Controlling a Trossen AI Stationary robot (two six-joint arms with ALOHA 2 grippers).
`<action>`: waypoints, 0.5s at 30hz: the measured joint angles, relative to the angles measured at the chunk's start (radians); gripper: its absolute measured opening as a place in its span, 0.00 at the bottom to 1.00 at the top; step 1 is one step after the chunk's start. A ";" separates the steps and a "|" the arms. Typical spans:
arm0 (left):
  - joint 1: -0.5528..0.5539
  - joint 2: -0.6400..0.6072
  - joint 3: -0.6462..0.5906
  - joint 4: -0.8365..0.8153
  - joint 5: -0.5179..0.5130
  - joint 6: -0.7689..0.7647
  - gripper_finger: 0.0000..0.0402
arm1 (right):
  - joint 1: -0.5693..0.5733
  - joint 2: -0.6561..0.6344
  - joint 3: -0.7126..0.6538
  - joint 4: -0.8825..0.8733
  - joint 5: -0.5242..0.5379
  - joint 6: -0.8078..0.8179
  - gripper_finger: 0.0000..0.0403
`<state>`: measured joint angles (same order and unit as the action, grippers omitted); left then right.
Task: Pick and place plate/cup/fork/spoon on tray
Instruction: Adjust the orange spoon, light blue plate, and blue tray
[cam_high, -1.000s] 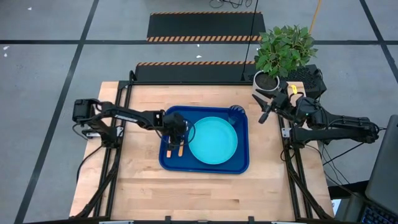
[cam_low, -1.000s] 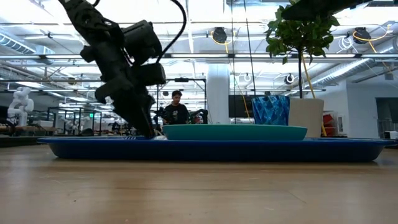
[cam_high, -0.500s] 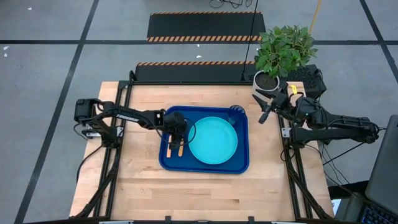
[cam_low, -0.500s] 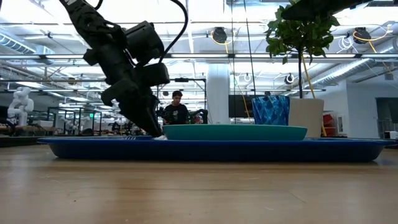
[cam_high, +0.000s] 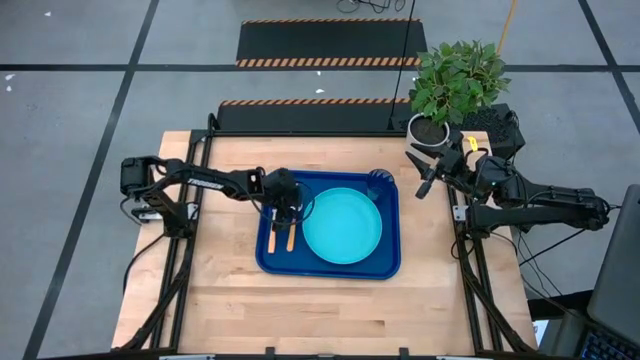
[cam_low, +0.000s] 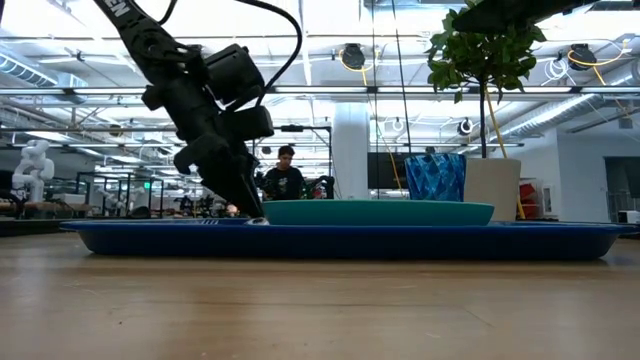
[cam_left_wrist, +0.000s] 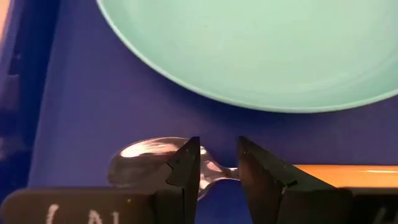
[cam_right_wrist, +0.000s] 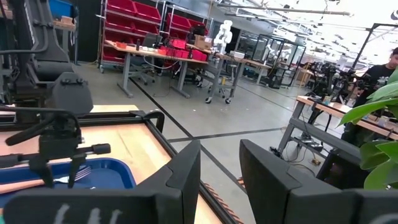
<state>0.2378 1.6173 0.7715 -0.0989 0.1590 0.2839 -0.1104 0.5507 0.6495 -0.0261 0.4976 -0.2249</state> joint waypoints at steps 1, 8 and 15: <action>0.007 0.000 0.000 0.002 0.000 0.008 0.26 | 0.000 0.000 0.000 0.000 0.000 0.000 0.26; 0.061 0.000 0.000 0.078 0.034 0.048 0.26 | 0.000 0.000 0.000 0.000 0.000 0.000 0.26; 0.108 0.029 0.000 0.110 0.065 0.073 0.26 | 0.000 0.000 0.000 0.000 0.000 0.000 0.26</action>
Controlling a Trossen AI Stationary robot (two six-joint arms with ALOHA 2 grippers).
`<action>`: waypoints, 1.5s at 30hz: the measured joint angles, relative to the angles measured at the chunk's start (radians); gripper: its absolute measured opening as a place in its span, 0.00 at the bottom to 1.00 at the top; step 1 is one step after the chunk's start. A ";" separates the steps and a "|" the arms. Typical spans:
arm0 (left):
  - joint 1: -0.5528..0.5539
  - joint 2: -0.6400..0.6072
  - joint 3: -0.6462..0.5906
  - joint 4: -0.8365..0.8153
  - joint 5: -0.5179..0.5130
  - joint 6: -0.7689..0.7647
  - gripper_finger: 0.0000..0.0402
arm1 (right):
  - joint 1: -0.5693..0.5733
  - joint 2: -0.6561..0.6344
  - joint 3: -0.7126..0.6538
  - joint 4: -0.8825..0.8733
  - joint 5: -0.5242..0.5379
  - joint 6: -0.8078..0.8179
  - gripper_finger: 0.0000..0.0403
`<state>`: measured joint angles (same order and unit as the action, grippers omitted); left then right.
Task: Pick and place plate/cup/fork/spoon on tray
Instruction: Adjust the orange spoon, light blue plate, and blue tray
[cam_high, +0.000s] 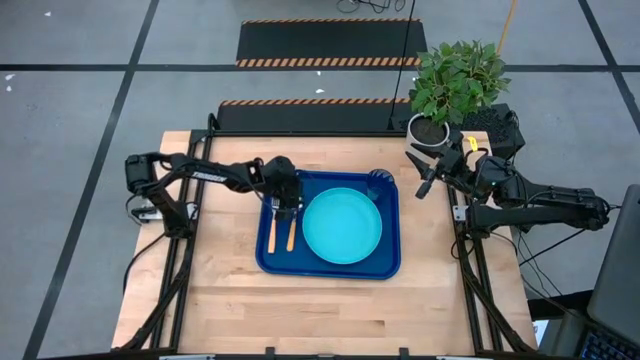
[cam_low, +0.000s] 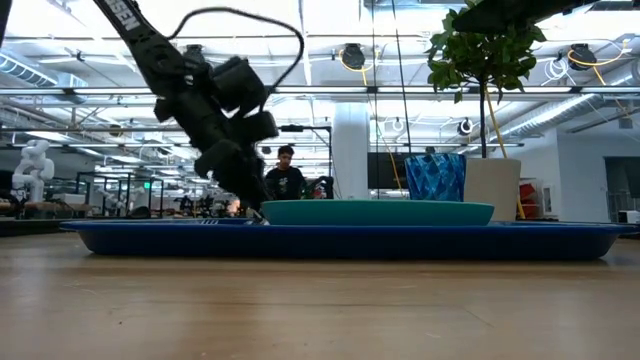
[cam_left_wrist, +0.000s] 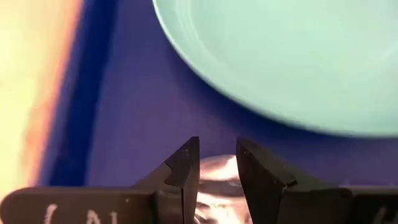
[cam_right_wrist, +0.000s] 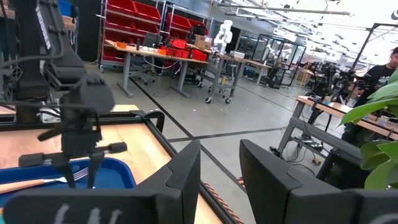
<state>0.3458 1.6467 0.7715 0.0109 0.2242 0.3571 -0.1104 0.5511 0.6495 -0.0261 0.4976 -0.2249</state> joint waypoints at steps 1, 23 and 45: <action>0.010 0.014 -0.001 -0.002 0.016 0.001 0.26 | 0.000 0.000 0.000 0.000 0.000 0.000 0.26; 0.011 -0.017 0.002 -0.031 0.039 -0.080 0.26 | -0.028 0.026 0.000 0.007 0.001 -0.021 0.26; -0.178 -0.032 0.001 -0.143 -0.120 -0.240 0.02 | -0.028 0.027 0.000 0.008 0.000 -0.022 0.26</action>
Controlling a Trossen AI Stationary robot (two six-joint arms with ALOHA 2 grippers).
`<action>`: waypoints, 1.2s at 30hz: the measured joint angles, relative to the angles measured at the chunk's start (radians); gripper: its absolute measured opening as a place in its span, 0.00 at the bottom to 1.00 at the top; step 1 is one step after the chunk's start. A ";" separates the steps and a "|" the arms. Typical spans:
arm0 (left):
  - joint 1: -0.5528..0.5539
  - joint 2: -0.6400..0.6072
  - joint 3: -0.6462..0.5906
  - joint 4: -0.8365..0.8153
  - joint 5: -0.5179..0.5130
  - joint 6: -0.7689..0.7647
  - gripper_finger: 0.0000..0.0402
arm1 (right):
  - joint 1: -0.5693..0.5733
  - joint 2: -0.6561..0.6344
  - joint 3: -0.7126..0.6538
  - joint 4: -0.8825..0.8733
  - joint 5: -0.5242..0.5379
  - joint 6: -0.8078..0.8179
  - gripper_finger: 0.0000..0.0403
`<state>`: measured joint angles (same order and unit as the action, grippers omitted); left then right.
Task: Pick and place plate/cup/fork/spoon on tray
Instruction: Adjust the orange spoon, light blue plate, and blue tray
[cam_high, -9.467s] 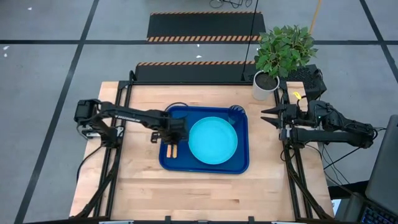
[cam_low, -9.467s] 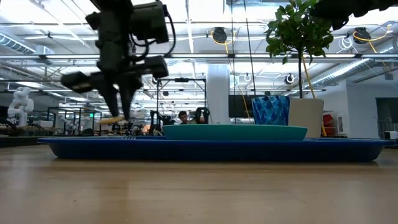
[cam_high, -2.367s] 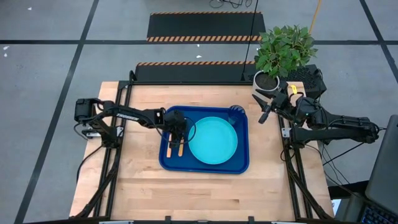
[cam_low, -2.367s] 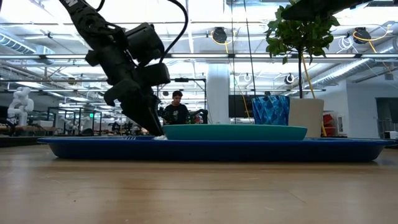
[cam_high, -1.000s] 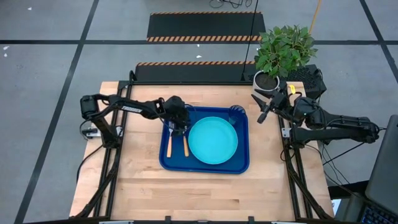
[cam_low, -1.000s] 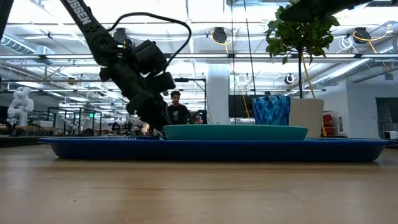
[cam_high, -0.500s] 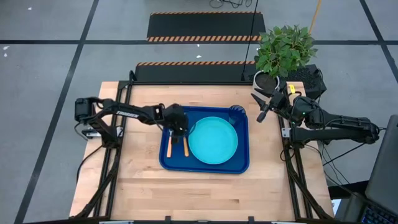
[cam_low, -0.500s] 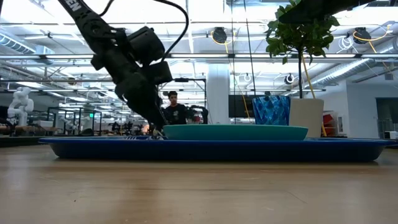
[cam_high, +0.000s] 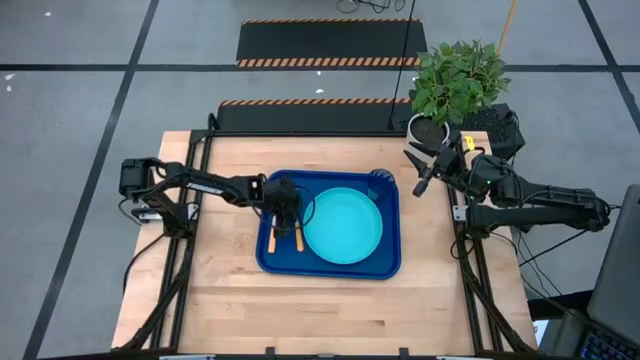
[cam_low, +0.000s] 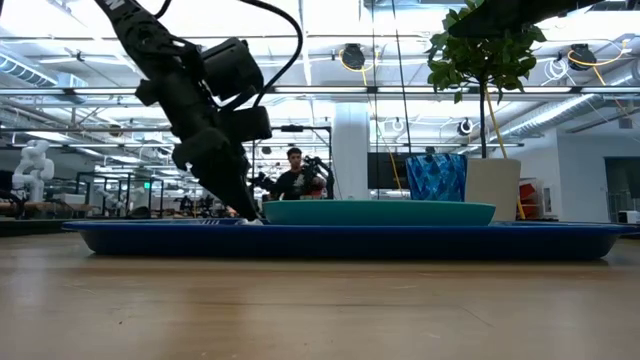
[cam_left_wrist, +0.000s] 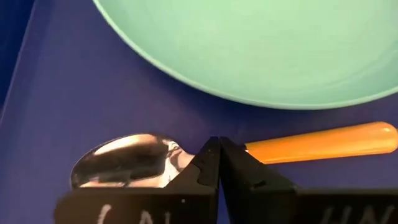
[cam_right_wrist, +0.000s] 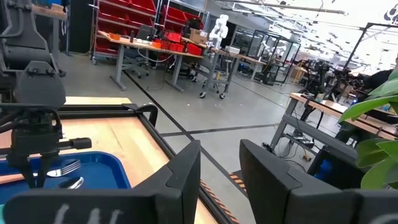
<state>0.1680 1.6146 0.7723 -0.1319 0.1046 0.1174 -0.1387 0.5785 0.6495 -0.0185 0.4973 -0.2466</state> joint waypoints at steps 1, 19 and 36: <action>-0.002 0.000 0.000 0.003 0.000 0.000 0.02 | 0.000 0.000 0.000 0.000 0.000 0.001 0.26; -0.065 0.002 0.000 0.053 0.001 -0.070 0.01 | 0.000 0.000 0.000 0.000 -0.001 0.003 0.26; -0.090 0.002 0.000 -0.010 -0.009 -0.097 0.00 | 0.000 0.000 0.000 0.002 -0.004 0.019 0.26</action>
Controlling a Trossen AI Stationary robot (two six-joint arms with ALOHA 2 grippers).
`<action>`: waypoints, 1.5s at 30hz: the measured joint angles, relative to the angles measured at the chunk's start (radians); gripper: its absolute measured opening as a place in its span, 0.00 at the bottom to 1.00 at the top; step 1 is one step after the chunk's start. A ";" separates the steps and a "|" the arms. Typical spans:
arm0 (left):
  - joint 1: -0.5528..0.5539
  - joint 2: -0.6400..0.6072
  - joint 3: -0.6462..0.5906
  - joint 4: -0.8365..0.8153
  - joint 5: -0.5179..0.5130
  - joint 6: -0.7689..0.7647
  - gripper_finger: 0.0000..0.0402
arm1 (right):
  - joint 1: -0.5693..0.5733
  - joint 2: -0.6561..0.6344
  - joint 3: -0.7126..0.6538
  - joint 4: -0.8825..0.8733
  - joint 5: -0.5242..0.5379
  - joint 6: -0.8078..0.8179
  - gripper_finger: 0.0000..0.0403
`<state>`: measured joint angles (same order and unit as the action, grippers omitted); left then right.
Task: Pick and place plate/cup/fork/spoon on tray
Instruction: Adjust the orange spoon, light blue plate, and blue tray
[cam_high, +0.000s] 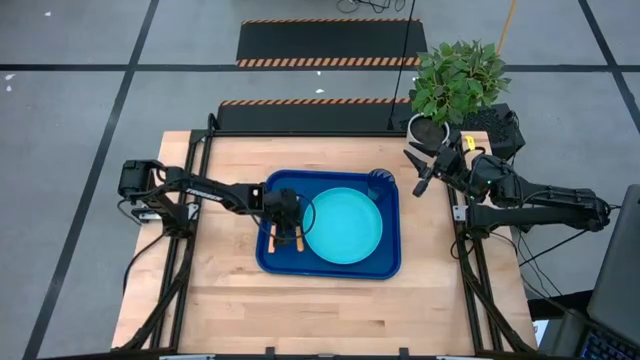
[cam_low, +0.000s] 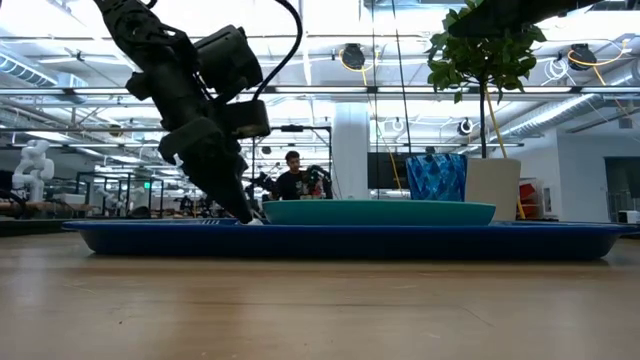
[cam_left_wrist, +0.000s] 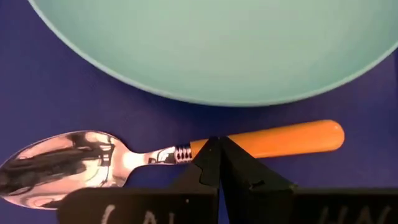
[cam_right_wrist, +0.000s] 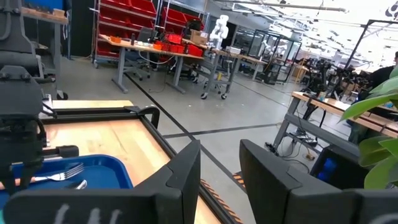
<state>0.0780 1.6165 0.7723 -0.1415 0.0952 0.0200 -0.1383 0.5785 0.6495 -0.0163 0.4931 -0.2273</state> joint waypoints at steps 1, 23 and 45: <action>0.000 0.000 0.000 0.002 0.000 -0.003 0.00 | 0.000 0.000 0.000 0.003 0.000 0.003 0.26; -0.004 0.000 0.011 -0.042 0.026 -0.034 0.00 | 0.000 0.017 0.000 0.020 0.000 -0.001 0.26; -0.055 0.033 0.010 0.075 0.000 -0.083 0.00 | 0.000 0.017 0.000 0.032 0.000 0.004 0.26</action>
<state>0.0226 1.6490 0.7825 -0.0661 0.0951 -0.0629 -0.1379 0.5953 0.6498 0.0161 0.4927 -0.2234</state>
